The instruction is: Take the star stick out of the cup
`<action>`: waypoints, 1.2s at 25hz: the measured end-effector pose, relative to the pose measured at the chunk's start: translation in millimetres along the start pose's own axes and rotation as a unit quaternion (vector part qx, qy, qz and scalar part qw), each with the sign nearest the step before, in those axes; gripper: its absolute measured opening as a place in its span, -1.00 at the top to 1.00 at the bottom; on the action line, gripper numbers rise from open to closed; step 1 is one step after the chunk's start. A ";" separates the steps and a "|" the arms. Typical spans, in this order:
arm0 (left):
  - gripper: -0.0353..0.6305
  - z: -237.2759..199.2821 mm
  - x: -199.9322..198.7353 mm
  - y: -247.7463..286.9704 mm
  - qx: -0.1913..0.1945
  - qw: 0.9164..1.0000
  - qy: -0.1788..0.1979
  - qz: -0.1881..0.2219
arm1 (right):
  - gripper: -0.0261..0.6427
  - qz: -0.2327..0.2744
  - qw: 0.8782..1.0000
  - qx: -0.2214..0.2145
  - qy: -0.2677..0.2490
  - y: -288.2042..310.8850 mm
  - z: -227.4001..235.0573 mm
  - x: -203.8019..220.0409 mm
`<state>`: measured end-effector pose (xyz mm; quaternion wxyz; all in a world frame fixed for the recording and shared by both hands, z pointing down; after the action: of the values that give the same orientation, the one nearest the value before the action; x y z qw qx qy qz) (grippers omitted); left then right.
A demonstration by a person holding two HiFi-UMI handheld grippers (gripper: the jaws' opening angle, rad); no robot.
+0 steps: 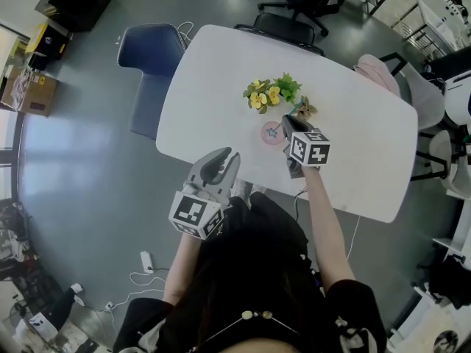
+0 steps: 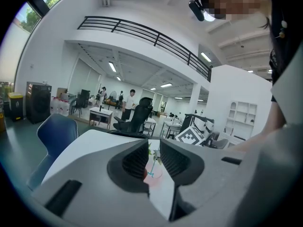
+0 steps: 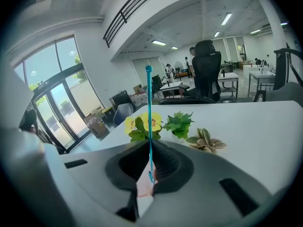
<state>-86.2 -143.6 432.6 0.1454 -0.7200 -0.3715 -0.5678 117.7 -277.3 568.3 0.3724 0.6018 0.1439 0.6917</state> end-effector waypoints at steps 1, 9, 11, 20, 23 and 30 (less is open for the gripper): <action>0.66 -0.1 -0.1 1.4 0.002 1.000 0.001 -0.001 | 0.86 0.003 1.000 -0.002 0.003 -1.7 -0.2 -1.1; 0.66 -0.7 -4.9 13.9 0.022 1.000 0.010 0.002 | 0.86 0.037 0.999 -0.018 0.026 -35.8 -6.7 -12.1; 0.66 0.9 -6.9 16.7 0.029 1.000 0.012 0.004 | 0.86 0.050 0.998 -0.019 0.028 -49.2 -8.8 -15.5; 0.66 6.0 -12.7 30.3 0.052 0.998 0.023 0.007 | 0.86 0.140 0.989 -0.022 0.033 -117.0 -22.8 -41.8; 0.66 6.4 -13.1 31.2 0.053 0.998 0.024 0.008 | 0.86 0.171 0.985 -0.017 0.028 -140.6 -29.8 -47.3; 0.66 4.0 -15.3 32.3 0.052 0.998 0.024 0.008 | 0.86 0.226 0.974 -0.016 0.029 -180.0 -44.3 -58.6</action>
<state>-61.9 -168.7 424.1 0.1960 -0.7003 -0.3916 -0.5637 137.4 -184.0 398.9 0.2116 0.5925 0.0037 0.7773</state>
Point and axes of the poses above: the fingertips, and each gripper's own axes: y forward along the fingers, z to its right, x out of its underside, the point moved 6 cm from there along -y, backward along the fingers, and after that the axes turned 10 degrees about x, right-handed, at the moved point
